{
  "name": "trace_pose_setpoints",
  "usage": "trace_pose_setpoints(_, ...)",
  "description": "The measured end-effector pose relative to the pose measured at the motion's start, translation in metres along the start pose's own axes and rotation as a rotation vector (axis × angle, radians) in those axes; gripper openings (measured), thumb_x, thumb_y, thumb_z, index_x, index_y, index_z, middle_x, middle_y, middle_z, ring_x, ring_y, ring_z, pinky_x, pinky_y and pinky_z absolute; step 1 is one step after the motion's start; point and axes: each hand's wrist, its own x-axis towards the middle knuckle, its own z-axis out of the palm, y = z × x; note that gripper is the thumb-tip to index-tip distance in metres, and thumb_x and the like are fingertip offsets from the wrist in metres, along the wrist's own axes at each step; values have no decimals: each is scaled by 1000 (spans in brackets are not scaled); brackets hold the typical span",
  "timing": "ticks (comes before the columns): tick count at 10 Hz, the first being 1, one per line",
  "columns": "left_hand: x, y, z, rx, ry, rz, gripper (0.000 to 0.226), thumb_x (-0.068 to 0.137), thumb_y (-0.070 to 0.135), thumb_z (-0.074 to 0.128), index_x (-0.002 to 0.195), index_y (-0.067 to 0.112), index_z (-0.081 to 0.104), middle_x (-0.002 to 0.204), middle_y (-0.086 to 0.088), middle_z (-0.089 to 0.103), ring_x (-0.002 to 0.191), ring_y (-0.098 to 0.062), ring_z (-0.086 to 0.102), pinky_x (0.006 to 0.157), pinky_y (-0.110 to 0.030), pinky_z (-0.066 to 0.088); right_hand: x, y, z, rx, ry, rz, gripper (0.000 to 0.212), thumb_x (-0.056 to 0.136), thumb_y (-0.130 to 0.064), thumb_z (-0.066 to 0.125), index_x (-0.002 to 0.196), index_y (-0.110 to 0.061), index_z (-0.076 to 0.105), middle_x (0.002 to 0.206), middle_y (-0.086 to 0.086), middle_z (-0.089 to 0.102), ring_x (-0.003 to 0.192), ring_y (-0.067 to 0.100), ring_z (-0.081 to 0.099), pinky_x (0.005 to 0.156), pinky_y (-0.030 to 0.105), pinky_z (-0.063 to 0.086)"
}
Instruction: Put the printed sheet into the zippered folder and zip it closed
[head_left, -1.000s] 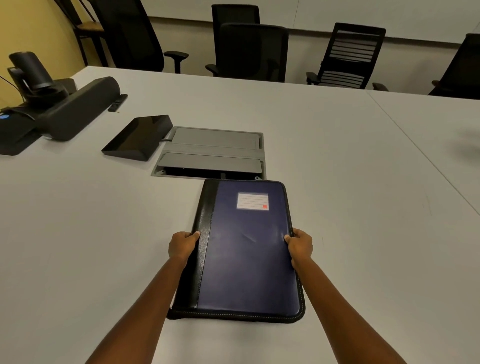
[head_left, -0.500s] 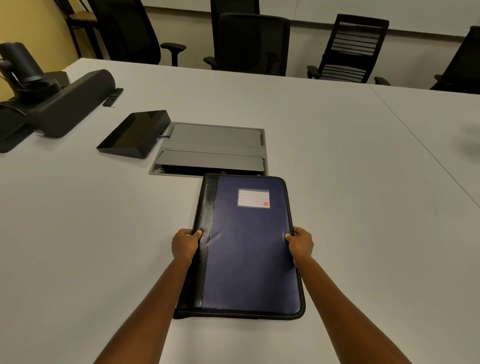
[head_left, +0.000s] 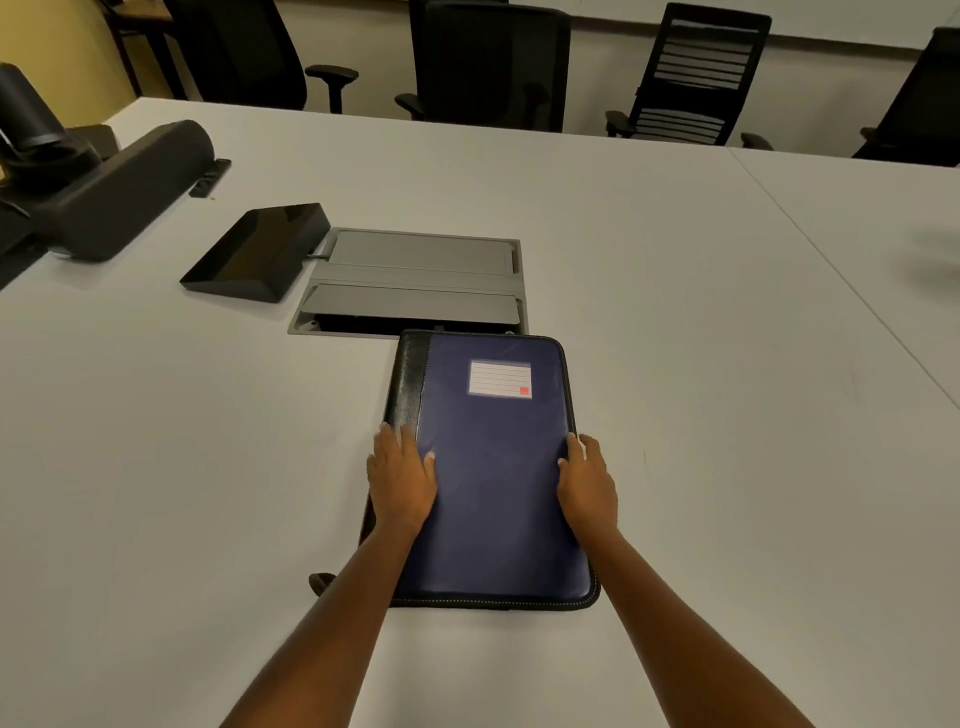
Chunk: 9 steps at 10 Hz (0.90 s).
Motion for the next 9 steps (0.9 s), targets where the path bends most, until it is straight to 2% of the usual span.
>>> trace_pose_setpoints(1,-11,5,11,109,-61,68,60,100,37,26,148,8,7,157,-16,5,146,-30,4,119,-43,9,-9,5,2,-289,-86,-151,48,98,-25,33,142,-11,20,153,9,22,140,27,25,115,39,23)
trace_pose_setpoints(2,-22,12,17,123,-90,138,61,100,40,23,149,10,3,158,-14,1,147,-28,0,119,-45,2,-17,11,10,-398,-126,-234,53,98,-30,30,144,-11,12,156,9,11,144,25,10,119,40,8)
trace_pose_setpoints(3,-34,16,26,112,-104,192,62,99,42,23,149,10,4,158,-13,1,147,-28,-1,118,-47,0,-28,16,20,-445,-133,-277,62,95,-48,17,144,-10,11,156,10,11,144,25,8,118,39,7)
trace_pose_setpoints(4,-43,17,31,114,-113,242,75,89,55,5,148,10,11,157,-15,8,146,-30,5,118,-50,3,-36,22,26,-440,-99,-304,107,65,-71,-27,144,-10,13,155,12,13,144,27,10,118,41,8)
trace_pose_setpoints(5,-48,18,36,148,-122,300,81,82,54,4,144,7,27,152,-17,27,141,-34,24,114,-54,16,-41,24,30,-436,-101,-293,117,57,-73,-32,144,-10,13,155,14,14,144,28,11,117,41,9)
trace_pose_setpoints(6,-52,18,34,162,-153,315,83,85,57,-2,143,8,29,151,-18,30,140,-35,28,113,-55,19,-45,25,32,-414,-104,-291,115,59,-74,-30,143,-9,14,154,15,15,143,30,12,117,42,9)
trace_pose_setpoints(7,-51,17,36,178,-188,319,92,70,58,-17,148,13,-1,158,-12,-3,147,-28,-3,118,-46,-5,-45,26,31,-440,-119,-287,116,57,-74,-32,144,-10,12,155,15,13,144,29,10,117,41,8)
trace_pose_setpoints(8,-53,19,33,207,-206,319,75,87,58,-4,148,14,-7,158,-11,-9,147,-26,-9,118,-44,-7,-45,25,29,-449,-129,-315,117,56,-74,-32,144,-9,13,154,15,14,144,29,11,117,42,9)
trace_pose_setpoints(9,-51,19,27,212,-159,334,89,72,58,-16,148,13,-5,158,-12,-7,147,-27,-7,119,-42,-6,-42,22,20,-467,-147,-311,103,68,-72,-19,144,-11,13,155,13,12,144,27,9,118,40,9)
